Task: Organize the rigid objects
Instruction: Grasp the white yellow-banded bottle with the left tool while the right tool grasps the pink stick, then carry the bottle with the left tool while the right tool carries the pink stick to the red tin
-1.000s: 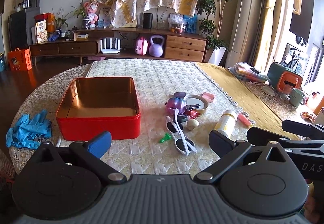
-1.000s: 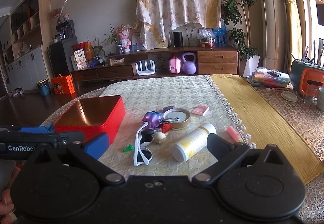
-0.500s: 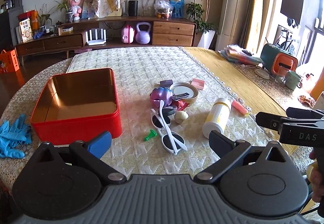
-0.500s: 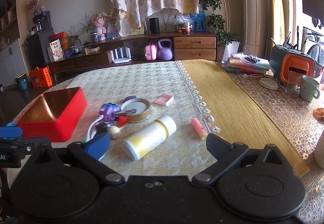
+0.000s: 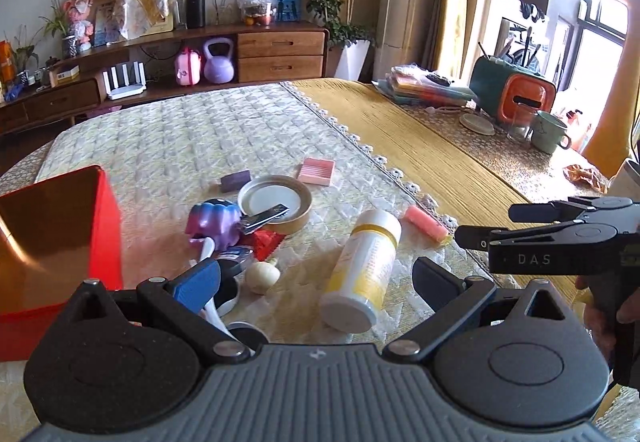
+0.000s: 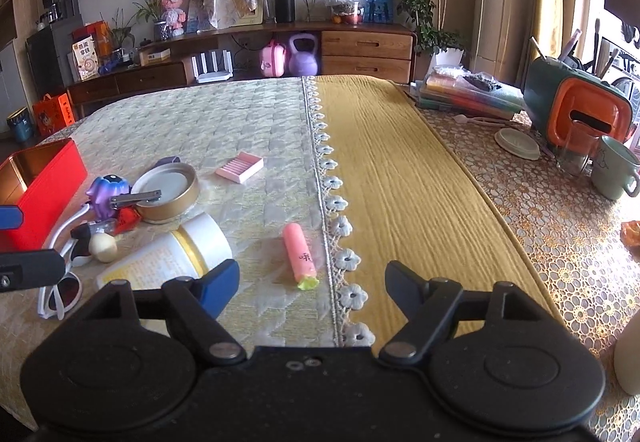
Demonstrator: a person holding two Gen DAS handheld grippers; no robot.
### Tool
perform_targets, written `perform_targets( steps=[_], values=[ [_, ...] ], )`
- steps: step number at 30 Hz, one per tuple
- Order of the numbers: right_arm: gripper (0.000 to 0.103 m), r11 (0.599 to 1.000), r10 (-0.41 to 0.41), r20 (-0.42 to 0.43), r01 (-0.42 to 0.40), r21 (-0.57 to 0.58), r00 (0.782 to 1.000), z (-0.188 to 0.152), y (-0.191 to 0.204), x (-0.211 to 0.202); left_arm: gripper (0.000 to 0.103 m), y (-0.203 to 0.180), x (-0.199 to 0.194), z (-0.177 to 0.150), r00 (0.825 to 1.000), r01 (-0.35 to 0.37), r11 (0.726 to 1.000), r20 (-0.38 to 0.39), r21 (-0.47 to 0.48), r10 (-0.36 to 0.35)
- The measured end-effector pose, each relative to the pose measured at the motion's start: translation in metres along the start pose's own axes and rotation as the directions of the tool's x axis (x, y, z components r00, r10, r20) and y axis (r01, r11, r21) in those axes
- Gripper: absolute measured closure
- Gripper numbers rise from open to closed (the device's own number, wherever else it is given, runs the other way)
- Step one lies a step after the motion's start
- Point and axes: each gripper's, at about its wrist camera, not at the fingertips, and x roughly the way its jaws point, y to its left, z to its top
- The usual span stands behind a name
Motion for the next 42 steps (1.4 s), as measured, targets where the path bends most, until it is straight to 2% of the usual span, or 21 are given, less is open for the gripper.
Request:
perform_targets(
  steps=[4,12,15,19,22,27,31,39,42],
  values=[
    [0.033,0.999,0.040,-0.030,-0.041,-0.027,0.999,0.004,-0.004,0.017,0.001,-0.012,0.024,-0.002,0.999,0.016,0.999,-0.030,0.039,-0.015],
    [0.058,0.992,0.108,-0.106,-0.114,-0.047,0.988,0.008,-0.007,0.050,0.001,-0.021,0.057,-0.002,0.997,0.046,0.996,-0.060,0.073,-0.042],
    [0.066,0.991,0.115,-0.118,-0.121,-0.050,0.986,0.009,-0.009,0.056,0.008,-0.022,0.066,-0.002,0.997,0.039,0.995,-0.068,0.089,-0.033],
    [0.076,0.991,0.121,-0.119,-0.128,-0.050,0.986,0.012,-0.008,0.060,0.026,-0.025,0.074,-0.004,0.995,0.056,0.992,-0.087,0.111,-0.047],
    [0.080,0.990,0.120,-0.123,-0.127,-0.055,0.985,0.013,-0.007,0.062,0.040,-0.029,0.079,-0.005,0.993,0.073,0.988,-0.098,0.133,-0.060],
    [0.083,0.991,0.106,-0.121,-0.115,-0.070,0.987,0.014,-0.001,0.064,0.052,-0.032,0.085,-0.005,0.991,0.084,0.986,-0.117,0.143,-0.068],
    [0.087,0.992,0.085,-0.119,-0.095,-0.080,0.989,0.014,0.002,0.064,0.054,-0.030,0.088,-0.004,0.989,0.097,0.987,-0.127,0.124,-0.081],
    [0.088,0.995,0.080,-0.120,-0.086,-0.052,0.990,0.013,0.007,0.056,0.057,-0.025,0.086,-0.002,0.987,0.080,0.993,-0.143,0.088,-0.067],
    [0.088,0.995,0.085,-0.115,-0.090,-0.038,0.990,0.013,0.011,0.049,0.057,-0.018,0.082,-0.003,0.986,0.072,0.996,-0.152,0.044,-0.065]
  ],
)
